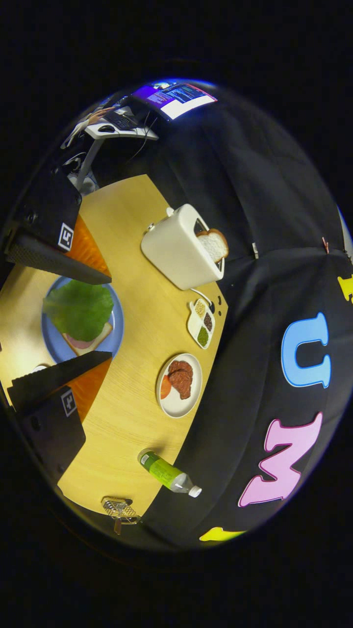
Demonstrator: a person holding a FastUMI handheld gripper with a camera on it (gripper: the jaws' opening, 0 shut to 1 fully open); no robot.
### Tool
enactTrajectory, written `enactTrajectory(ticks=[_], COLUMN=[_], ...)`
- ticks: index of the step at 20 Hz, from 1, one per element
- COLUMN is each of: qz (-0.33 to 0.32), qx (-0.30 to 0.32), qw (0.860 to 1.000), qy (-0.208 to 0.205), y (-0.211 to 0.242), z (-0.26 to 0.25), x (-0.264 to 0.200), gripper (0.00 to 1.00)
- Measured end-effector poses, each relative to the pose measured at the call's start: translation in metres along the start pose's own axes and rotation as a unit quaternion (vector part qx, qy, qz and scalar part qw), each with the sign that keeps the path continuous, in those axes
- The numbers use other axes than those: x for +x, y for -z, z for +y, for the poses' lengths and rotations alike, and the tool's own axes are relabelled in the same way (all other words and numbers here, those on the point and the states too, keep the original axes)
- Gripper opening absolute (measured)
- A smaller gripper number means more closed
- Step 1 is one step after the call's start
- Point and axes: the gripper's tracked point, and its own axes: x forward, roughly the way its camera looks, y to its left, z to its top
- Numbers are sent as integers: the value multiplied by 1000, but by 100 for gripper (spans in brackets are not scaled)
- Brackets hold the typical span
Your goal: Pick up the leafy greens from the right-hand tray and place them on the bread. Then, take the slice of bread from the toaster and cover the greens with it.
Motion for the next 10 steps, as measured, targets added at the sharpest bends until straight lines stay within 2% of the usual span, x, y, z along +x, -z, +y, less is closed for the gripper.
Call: enactTrajectory(ticks=[5,10], qz=[-45,-92], qx=[15,11], qw=[999,995], qy=[-15,-33], y=[-78,-151], z=[53,118], x=[4,36], gripper=[86,86])
